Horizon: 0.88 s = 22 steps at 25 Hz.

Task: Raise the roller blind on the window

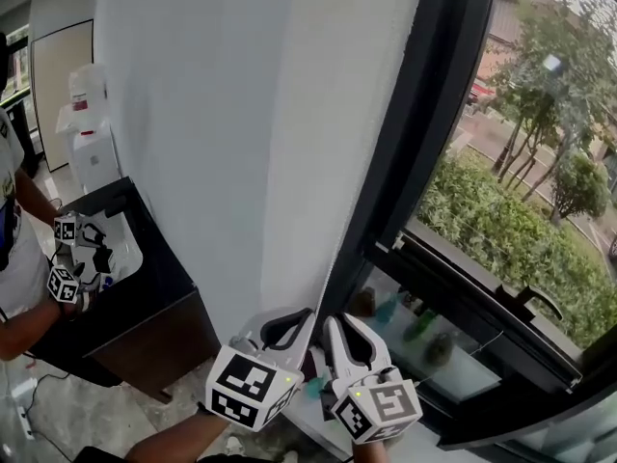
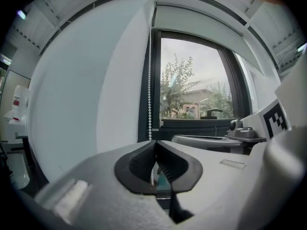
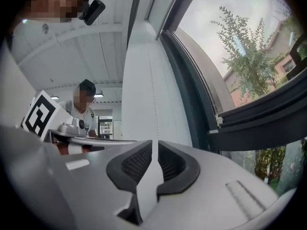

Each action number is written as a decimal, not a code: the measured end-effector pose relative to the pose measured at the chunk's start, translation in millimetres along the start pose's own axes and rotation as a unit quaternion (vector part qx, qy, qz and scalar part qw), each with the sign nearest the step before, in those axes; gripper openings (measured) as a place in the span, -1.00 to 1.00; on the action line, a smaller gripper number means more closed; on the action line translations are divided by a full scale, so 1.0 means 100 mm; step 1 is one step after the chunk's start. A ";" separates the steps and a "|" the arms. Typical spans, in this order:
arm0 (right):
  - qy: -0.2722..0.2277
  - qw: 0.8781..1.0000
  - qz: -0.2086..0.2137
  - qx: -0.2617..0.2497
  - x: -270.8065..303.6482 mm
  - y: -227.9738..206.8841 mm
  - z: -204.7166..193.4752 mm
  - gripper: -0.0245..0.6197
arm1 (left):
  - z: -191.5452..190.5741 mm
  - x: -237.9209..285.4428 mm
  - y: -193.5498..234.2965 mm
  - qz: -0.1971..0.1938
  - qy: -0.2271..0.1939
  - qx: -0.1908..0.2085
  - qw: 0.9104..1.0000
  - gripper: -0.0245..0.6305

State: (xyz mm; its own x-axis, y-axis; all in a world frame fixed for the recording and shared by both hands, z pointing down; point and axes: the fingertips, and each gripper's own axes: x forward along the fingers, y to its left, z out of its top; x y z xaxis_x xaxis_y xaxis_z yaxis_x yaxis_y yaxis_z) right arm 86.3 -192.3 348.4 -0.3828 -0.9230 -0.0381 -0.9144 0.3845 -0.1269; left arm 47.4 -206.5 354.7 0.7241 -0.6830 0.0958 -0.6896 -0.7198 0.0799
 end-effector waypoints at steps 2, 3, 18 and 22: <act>0.007 1.000 -0.002 -0.007 0.01 0.04 -0.02 -0.82 | -0.03 -0.01 0.00 0.001 -0.001 0.000 1.000 -0.92; 0.009 1.000 -0.002 -0.010 0.01 0.06 -0.03 -0.82 | -0.03 -0.02 0.00 0.003 -0.001 0.003 1.000 -0.92; 0.041 0.998 -0.020 -0.039 0.04 0.18 -0.13 -0.90 | -0.14 -0.07 0.02 0.018 0.002 0.024 1.000 -0.92; 0.042 0.998 -0.021 -0.037 0.04 0.17 -0.14 -0.90 | -0.15 -0.07 0.03 0.018 0.002 0.024 1.000 -0.92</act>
State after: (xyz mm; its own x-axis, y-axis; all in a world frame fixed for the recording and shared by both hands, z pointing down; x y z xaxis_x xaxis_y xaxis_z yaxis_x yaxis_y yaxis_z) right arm 67.5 -189.7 359.8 -0.3503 -0.9353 0.0493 -0.9361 0.3478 -0.0531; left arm 40.2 -202.0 369.1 0.6989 -0.7079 0.1025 -0.7134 -0.7002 0.0286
